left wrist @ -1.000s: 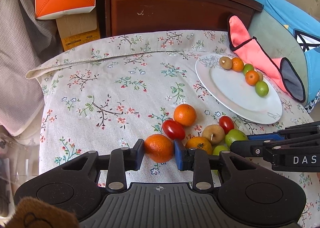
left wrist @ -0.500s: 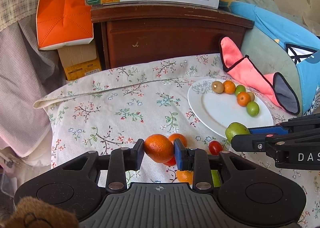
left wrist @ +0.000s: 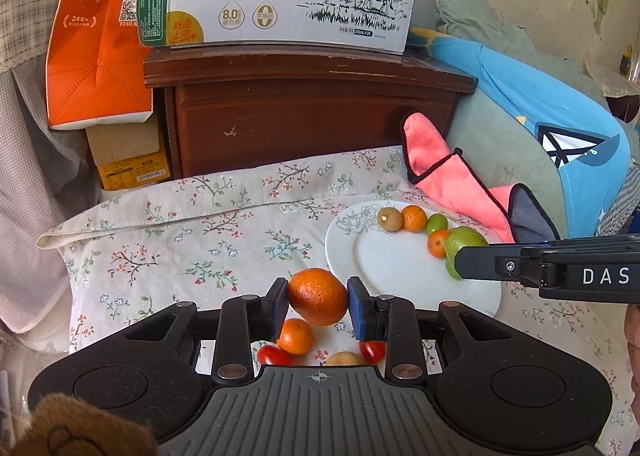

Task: Organize fruits
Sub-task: 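Carry both fruits over the white plate and open both tools to release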

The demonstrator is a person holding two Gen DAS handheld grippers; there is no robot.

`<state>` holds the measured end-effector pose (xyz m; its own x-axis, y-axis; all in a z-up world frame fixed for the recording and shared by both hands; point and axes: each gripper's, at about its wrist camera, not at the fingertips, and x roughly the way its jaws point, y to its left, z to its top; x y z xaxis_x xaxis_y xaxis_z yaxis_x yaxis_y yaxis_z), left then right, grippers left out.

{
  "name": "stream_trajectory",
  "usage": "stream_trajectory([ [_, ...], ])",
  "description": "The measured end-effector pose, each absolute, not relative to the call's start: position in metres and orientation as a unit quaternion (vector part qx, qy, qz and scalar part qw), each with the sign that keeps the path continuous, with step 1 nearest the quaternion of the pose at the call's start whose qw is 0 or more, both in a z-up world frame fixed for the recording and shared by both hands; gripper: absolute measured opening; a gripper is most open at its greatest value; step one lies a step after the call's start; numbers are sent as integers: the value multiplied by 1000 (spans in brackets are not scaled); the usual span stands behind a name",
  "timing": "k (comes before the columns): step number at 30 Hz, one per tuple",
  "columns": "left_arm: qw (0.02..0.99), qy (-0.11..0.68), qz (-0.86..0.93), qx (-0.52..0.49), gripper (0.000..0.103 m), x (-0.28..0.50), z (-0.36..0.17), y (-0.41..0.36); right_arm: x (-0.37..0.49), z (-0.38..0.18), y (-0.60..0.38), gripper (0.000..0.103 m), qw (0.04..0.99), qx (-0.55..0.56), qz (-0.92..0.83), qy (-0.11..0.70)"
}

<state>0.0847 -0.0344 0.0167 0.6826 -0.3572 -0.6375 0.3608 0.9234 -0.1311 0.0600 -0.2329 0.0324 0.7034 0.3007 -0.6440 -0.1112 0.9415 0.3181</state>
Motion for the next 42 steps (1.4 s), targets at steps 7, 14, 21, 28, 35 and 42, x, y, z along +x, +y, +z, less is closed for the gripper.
stream_trajectory([
  [7,906,365,-215,-26,29,102,11,-51,65,33,-255,27,915,151,71,369],
  [14,900,376,-216,-41,29,116,7,-62,73,19,-273,27,897,195,25,396],
  [21,896,383,-222,-39,29,132,2,-74,80,-3,-276,27,872,232,5,432],
  [28,888,398,-229,-40,29,142,-13,-82,88,-17,-271,27,866,226,0,446],
  [35,879,413,-236,-37,29,144,-27,-91,91,-26,-269,27,862,221,-10,455],
  [42,878,414,-236,-36,31,143,-30,-94,92,-32,-270,30,860,221,-16,460],
])
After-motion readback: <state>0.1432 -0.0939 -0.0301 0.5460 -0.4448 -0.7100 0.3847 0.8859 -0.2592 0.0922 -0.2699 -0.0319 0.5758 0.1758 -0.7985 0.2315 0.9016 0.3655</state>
